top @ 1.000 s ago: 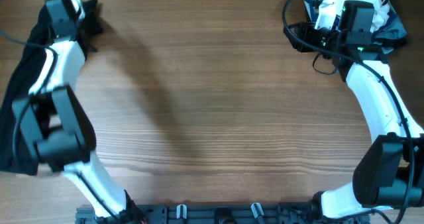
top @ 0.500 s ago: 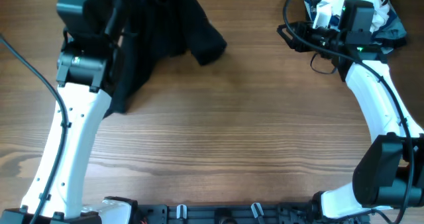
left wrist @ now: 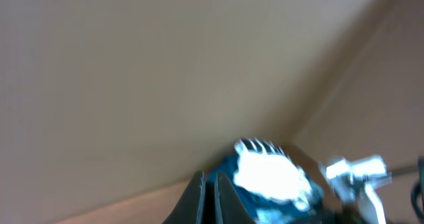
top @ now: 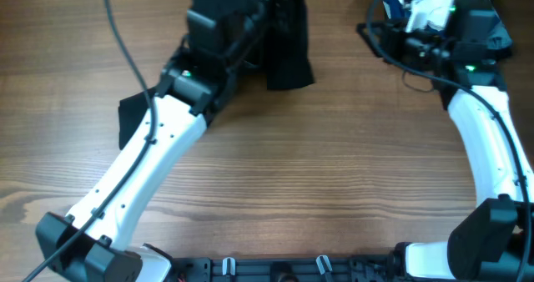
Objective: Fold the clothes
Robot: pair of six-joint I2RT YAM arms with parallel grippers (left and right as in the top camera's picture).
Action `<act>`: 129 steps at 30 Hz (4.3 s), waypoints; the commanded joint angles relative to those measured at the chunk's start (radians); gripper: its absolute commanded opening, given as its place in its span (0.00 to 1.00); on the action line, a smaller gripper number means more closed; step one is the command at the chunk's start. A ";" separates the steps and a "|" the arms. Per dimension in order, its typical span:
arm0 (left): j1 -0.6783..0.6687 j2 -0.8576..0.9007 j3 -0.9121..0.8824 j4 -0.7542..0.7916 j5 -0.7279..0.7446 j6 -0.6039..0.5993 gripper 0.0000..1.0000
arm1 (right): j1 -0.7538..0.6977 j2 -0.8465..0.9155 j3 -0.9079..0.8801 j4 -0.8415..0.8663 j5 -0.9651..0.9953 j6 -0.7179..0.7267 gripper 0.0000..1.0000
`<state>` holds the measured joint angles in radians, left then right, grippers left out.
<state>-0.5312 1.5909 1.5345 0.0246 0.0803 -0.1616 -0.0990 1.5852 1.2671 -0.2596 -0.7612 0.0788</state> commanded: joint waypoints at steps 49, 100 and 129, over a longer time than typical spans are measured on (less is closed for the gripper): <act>0.468 0.116 -0.670 -0.332 -0.133 -0.585 0.04 | -0.127 -0.005 0.021 -0.130 0.066 -0.026 0.48; 0.607 -0.376 -0.125 -0.461 -0.198 -0.249 0.04 | 0.162 0.132 0.720 -0.638 0.566 0.008 0.04; 0.690 -0.387 -0.124 -1.073 -0.002 -0.235 0.04 | 0.029 0.182 1.000 -1.225 0.472 -0.156 0.04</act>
<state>0.1680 1.1877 1.3998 -0.9749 0.0807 -0.4122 -0.0570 1.7187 2.2978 -1.4548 -0.3126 -0.0422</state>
